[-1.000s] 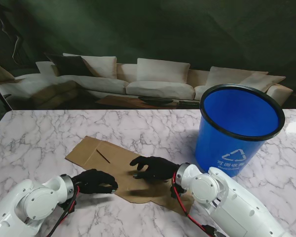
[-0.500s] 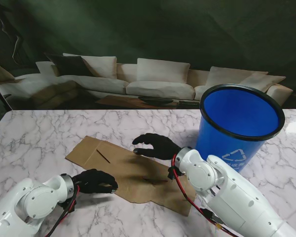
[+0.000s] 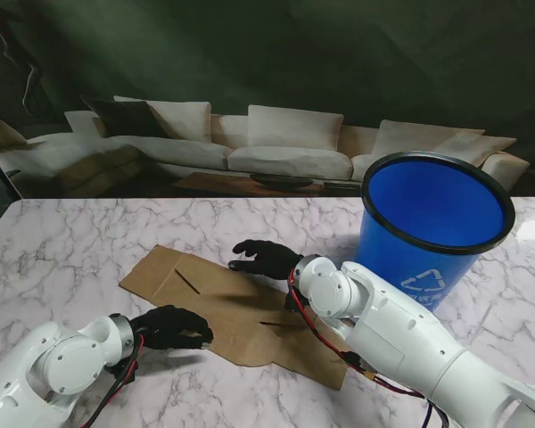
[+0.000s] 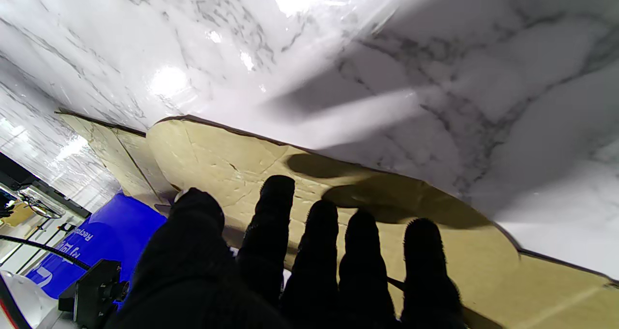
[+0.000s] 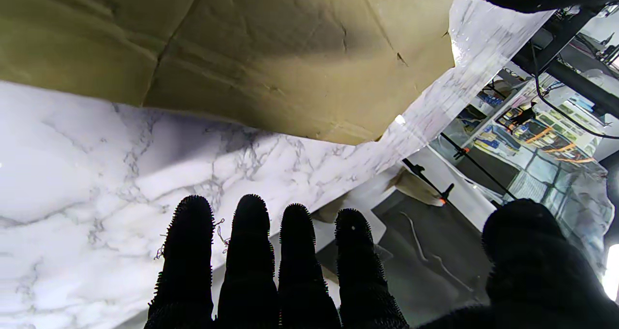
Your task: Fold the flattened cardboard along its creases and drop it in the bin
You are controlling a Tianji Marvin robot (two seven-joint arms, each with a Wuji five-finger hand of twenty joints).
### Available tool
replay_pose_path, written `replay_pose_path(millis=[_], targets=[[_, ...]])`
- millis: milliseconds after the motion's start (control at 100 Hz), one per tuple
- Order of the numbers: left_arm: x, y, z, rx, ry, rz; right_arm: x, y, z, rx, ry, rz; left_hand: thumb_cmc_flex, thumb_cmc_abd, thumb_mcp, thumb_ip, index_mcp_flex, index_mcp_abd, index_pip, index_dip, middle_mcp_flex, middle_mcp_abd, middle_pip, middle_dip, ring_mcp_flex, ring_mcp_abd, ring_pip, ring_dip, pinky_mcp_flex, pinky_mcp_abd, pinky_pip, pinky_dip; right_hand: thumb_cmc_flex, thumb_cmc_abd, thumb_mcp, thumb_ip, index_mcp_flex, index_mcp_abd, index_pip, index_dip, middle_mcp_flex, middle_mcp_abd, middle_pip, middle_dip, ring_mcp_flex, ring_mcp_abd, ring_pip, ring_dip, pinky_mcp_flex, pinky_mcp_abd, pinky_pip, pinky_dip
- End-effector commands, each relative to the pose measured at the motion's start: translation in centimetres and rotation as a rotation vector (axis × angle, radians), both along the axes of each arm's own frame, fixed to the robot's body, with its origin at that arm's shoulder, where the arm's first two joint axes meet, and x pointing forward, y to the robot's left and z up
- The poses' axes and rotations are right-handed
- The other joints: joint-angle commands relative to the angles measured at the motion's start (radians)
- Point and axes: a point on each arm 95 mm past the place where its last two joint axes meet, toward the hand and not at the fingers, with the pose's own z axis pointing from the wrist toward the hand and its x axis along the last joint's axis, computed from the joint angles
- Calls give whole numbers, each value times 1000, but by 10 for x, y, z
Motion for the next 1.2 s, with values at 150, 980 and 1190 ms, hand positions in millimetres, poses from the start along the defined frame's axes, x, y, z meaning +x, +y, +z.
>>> replay_pose_path(millis=[150, 980, 1190], targets=[[-9, 3, -18, 26, 63, -2, -3, 6, -16, -28, 59, 6, -21, 39, -29, -5, -31, 5, -13, -6, -27, 2, 0, -5, 25, 84, 33, 4, -11, -16, -19, -6, -12, 32, -30, 26, -66, 34, -14, 22, -22, 18, 19, 1, 5, 5, 36, -1, 22, -48, 38, -23], [-8, 2, -20, 23, 70, -9, -9, 19, -23, 76, 231, -64, -26, 37, -29, -5, -29, 5, -12, -6, -23, 1, -1, -4, 23, 84, 31, 3, -12, -17, -23, -6, -12, 7, 22, 23, -114, 73, 38, -50, -103, 57, -228, -111, 164, 94, 126, 29, 294, 45, 231, -2], [-8, 2, -20, 23, 71, -8, -11, 23, -18, 156, 319, -121, -26, 37, -29, -5, -30, 5, -12, -5, -23, 0, 0, -4, 23, 84, 31, 3, -12, -17, -23, -5, -41, -6, 66, 16, -115, 67, 54, -53, -101, 69, -207, -94, 320, 103, 324, 126, 397, 117, 394, 68]])
